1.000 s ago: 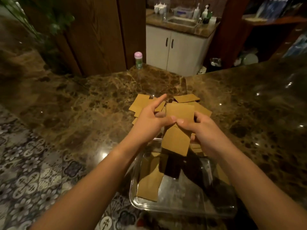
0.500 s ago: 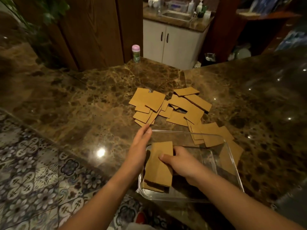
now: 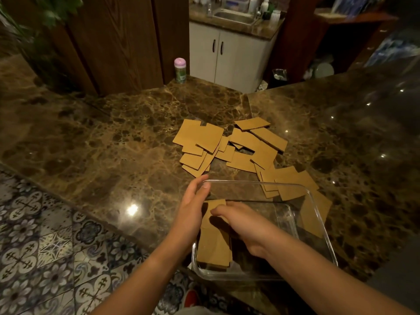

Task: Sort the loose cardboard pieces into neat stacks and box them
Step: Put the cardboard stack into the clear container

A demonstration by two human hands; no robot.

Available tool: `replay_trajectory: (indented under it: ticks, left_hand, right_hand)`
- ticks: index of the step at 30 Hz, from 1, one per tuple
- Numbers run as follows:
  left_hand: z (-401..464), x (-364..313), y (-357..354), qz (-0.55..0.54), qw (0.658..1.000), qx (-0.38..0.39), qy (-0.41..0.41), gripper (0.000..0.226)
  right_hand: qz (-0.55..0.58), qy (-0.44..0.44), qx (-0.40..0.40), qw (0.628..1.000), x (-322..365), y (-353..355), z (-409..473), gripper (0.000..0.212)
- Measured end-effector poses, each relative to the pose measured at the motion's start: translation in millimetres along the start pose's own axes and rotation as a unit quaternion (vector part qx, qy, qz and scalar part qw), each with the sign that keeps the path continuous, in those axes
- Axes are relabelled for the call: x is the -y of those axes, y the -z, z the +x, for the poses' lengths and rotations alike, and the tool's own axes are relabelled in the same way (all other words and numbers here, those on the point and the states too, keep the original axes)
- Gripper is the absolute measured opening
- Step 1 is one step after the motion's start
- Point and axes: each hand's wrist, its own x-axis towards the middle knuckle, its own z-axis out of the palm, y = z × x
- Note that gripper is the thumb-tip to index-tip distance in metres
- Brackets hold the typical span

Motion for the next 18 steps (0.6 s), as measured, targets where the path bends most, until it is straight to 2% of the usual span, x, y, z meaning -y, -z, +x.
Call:
replay_trajectory:
  ticks: [5, 8, 9, 10, 12, 14, 16, 18]
  left_hand:
    - [5, -14, 4, 0.006, 1.000, 0.011, 0.012, 0.043]
    - [30, -34, 13, 0.044, 0.999, -0.011, 0.004, 0.028]
    - [44, -41, 16, 0.062, 0.998, -0.017, -0.001, 0.023]
    - [59, -50, 16, 0.077, 0.997, -0.022, -0.005, 0.019]
    - [91, -68, 12, 0.093, 0.995, -0.028, -0.006, 0.014]
    - [123, -82, 0, 0.097, 0.995, -0.030, 0.007, 0.014]
    - [148, -88, -15, 0.080, 0.996, -0.026, 0.022, 0.018]
    - [166, -86, -35, 0.054, 0.997, -0.026, 0.039, 0.020]
  right_hand:
    - [-0.065, 0.044, 0.036, 0.996, 4, 13, -2, 0.037]
    - [-0.153, 0.099, 0.062, 0.981, 26, 38, -10, 0.030]
    - [-0.185, 0.119, 0.086, 0.972, 36, 51, -13, 0.040]
    - [-0.197, 0.142, 0.114, 0.963, 48, 65, -16, 0.046]
    - [-0.186, 0.197, 0.142, 0.952, 73, 96, -17, 0.039]
    - [-0.122, 0.249, 0.090, 0.957, 98, 128, -3, 0.034]
    - [-0.030, 0.266, -0.013, 0.963, 117, 155, 27, 0.034]
    - [-0.081, 0.254, -0.128, 0.955, 125, 176, 62, 0.041]
